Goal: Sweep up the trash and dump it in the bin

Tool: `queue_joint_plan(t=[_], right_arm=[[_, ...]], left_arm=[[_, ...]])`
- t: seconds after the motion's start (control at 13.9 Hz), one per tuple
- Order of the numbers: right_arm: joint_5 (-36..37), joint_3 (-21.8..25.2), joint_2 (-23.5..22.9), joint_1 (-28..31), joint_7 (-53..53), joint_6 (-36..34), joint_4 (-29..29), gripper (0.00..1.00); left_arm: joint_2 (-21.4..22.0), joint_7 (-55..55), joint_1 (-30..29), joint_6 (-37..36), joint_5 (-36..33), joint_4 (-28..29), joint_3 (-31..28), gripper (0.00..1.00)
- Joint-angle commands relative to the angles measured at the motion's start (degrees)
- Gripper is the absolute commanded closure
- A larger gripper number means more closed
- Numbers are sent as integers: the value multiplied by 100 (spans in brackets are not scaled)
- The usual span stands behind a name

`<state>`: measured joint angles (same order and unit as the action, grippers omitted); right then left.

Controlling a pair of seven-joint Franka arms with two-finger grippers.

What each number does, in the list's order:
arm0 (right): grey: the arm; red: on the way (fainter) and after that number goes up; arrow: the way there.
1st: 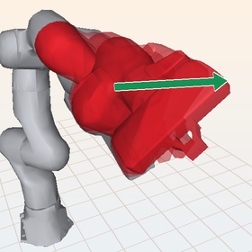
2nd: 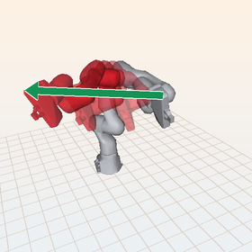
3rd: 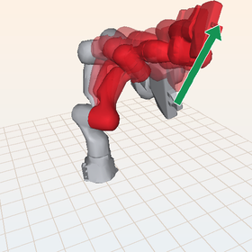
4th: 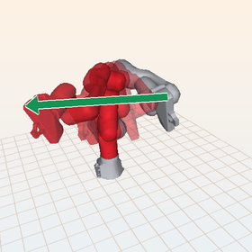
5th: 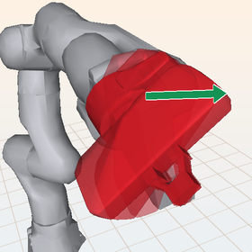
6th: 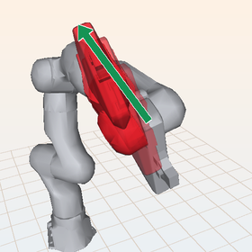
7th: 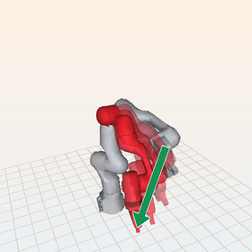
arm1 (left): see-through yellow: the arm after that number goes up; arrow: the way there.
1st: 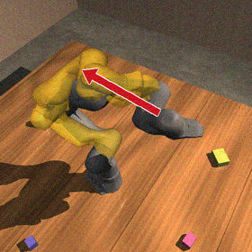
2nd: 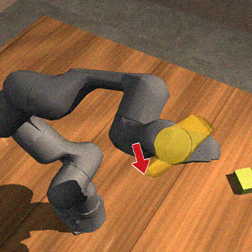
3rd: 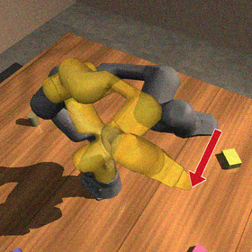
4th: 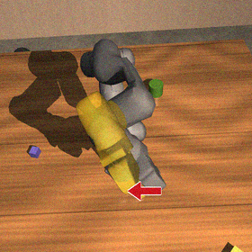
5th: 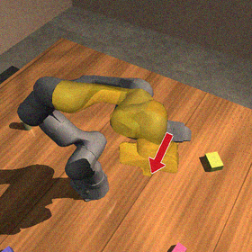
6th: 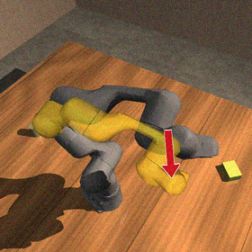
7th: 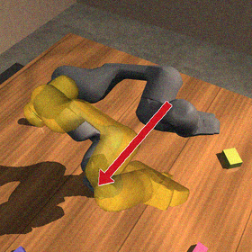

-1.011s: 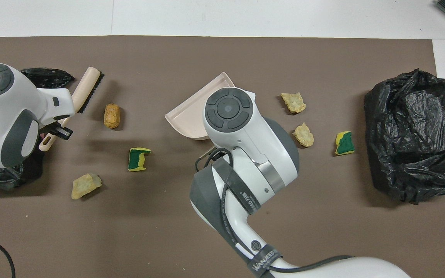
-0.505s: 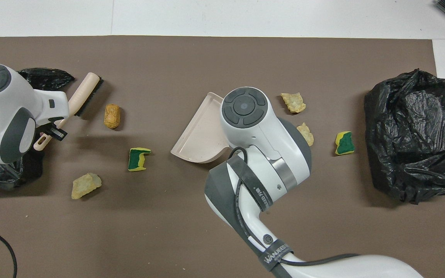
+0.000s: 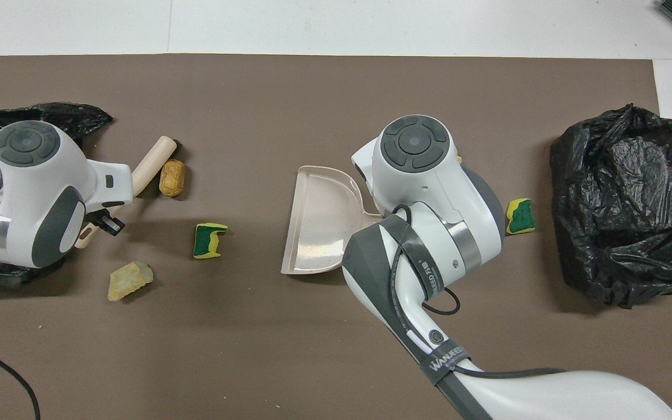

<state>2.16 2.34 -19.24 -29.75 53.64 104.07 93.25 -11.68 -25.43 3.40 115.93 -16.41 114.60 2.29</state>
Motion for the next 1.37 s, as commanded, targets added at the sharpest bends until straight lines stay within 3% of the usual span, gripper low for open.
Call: queue_joint_plan(t=[0.0,0.29,0.58,0.72,1.01,1.15,1.3], right_arm=[[-119,-32,166,31,559,323,246,100],[2,-14,368,-4,560,1219,966,100],[302,-14,439,22,551,1274,1116,100],[311,-14,439,22,560,1291,1160,100],[302,-14,377,-22,507,1458,1186,100],[302,-23,333,-13,516,1598,1195,100],[302,-23,324,-13,516,1608,1195,100]], left_arm=[[333,239,283,-211,-82,413,-18,100],[587,1248,749,-185,6,852,165,100],[728,2180,758,-194,1322,1029,859,100],[737,2707,758,-202,1543,1020,1359,100],[641,4270,758,-316,2465,652,2055,100],[710,4652,750,-430,3062,450,2056,100],[868,4670,653,-947,3082,291,2004,100]])
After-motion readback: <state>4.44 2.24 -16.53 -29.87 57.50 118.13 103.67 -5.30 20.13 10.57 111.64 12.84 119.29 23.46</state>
